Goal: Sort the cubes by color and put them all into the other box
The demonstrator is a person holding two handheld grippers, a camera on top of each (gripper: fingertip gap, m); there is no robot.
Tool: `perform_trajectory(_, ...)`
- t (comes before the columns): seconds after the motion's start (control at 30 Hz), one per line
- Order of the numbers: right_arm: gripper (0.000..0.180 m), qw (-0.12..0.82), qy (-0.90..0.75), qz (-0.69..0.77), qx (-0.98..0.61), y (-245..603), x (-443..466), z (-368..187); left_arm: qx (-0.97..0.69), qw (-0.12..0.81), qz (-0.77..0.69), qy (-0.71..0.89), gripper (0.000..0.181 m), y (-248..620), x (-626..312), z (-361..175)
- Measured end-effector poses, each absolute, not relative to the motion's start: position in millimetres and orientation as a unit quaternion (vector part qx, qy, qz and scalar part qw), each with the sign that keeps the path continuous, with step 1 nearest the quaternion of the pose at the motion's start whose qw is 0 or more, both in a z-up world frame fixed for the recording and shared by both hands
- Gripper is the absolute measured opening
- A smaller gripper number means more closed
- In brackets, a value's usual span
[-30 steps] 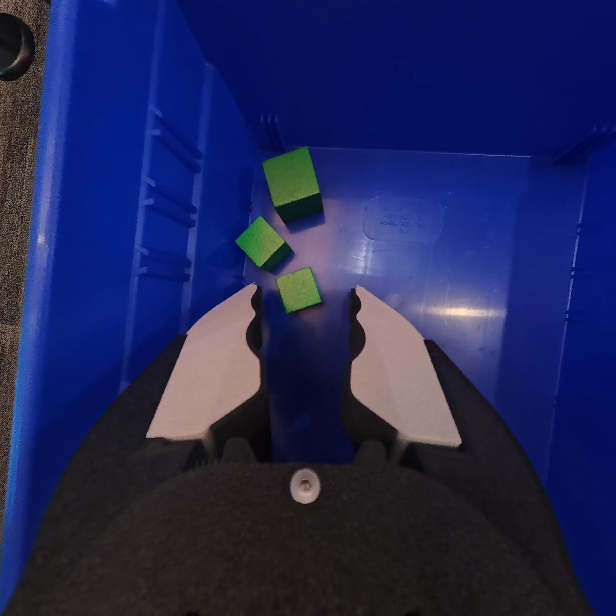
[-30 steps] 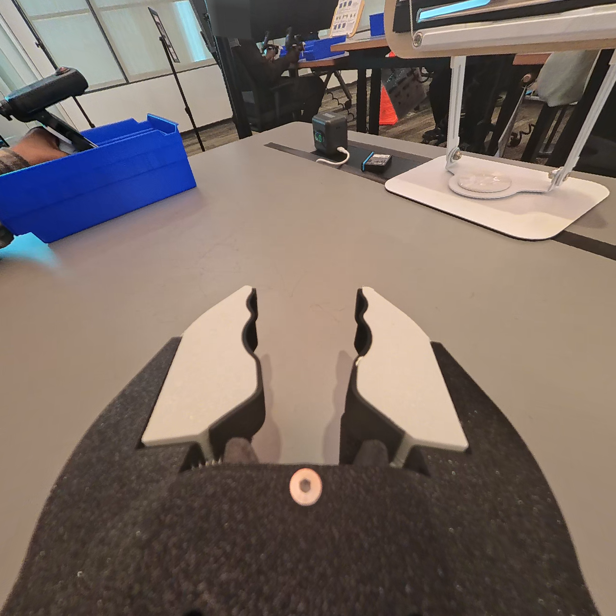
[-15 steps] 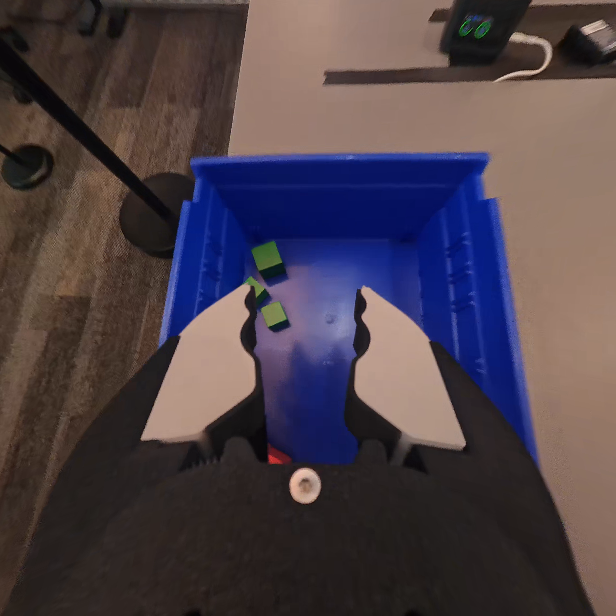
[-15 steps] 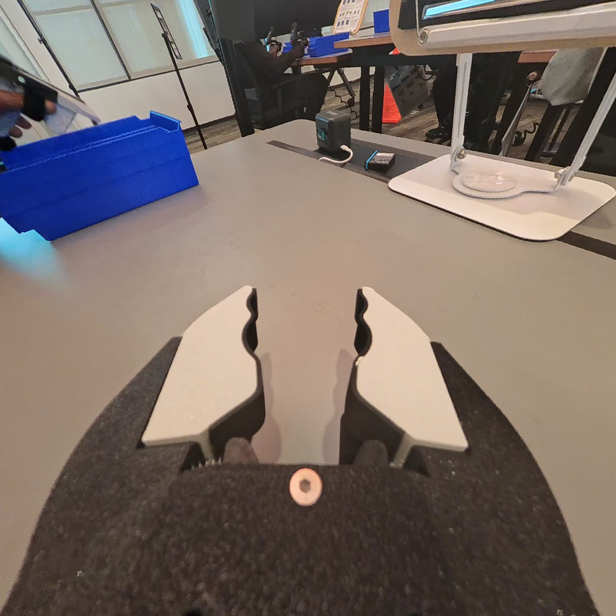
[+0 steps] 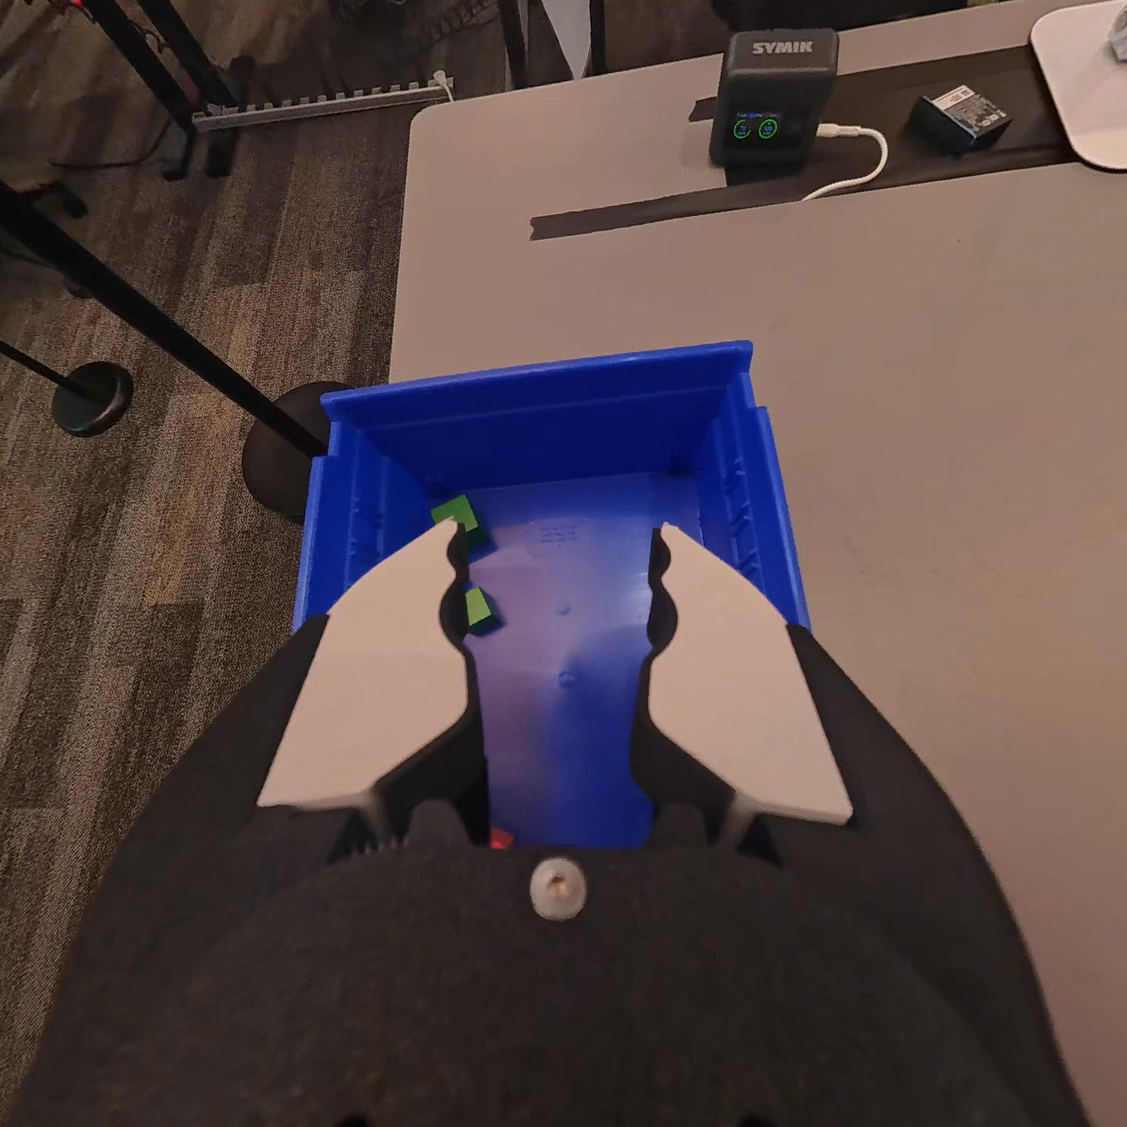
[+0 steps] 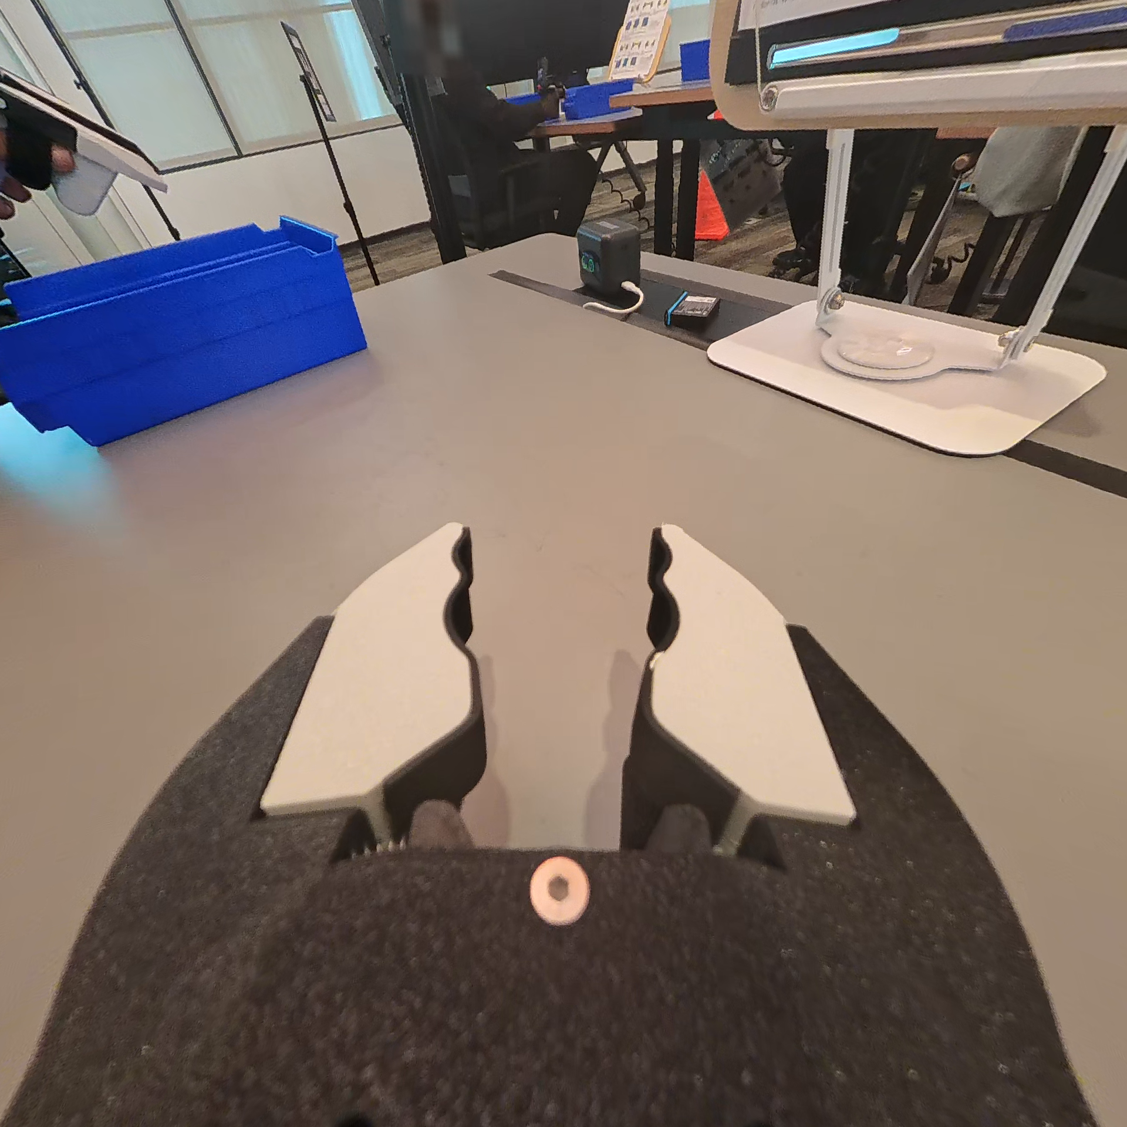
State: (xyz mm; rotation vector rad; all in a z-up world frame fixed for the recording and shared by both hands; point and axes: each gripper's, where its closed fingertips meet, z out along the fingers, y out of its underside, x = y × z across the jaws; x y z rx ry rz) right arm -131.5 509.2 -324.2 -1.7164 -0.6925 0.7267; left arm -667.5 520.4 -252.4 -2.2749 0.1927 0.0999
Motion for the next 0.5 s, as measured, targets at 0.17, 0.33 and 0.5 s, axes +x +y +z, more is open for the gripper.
perform_trajectory(0.17, 0.054, 0.544, -0.293, 0.306, -0.724, 509.0, -131.7, -324.5, -0.906, 0.415, 0.043, 0.075, 0.056, 519.8, -668.5, -251.6)
perform_trajectory(0.33, 0.054, 0.544, -0.292, 0.307, -0.725, 509.5, -131.1, -324.9, -0.907, 0.412, 0.047, 0.074, 0.056, 519.7, -671.1, -253.5)
perform_trajectory(0.5, 0.054, 0.542, -0.293, 0.307, -0.726, 509.4, -132.0, -326.2, -0.910, 0.405, 0.045, 0.073, 0.056, 520.0, -672.2, -260.5)
